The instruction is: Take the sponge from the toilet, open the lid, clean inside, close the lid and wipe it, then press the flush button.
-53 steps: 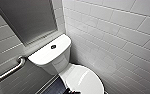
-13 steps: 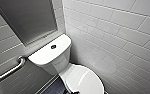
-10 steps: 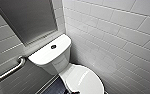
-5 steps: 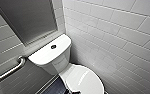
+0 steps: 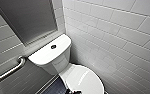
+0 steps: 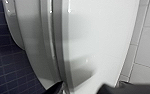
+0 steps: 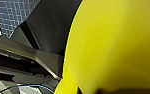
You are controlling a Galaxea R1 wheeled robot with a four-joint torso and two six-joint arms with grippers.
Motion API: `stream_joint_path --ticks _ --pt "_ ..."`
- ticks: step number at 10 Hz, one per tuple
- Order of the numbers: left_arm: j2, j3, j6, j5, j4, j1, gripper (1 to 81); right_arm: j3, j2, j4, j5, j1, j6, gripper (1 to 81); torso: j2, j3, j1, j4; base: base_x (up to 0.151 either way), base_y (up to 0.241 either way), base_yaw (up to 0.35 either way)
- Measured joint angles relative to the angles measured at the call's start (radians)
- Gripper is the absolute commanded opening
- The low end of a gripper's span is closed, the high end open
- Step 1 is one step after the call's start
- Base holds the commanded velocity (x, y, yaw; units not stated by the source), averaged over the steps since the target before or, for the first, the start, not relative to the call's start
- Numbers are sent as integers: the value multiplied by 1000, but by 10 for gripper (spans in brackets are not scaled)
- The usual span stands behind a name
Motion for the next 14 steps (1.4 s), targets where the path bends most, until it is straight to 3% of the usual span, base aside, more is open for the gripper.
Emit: stream_joint_path --ticks 5,14 --pt "47 -83 -8 9 0 -4 811 4 -31 0 0 -3 4 10 0 0 0 0 0 0 0" --pt "11 -11 -4 -25 8 5 811 13 -31 0 7 -3 4 10 0 0 0 0 0 0 0"
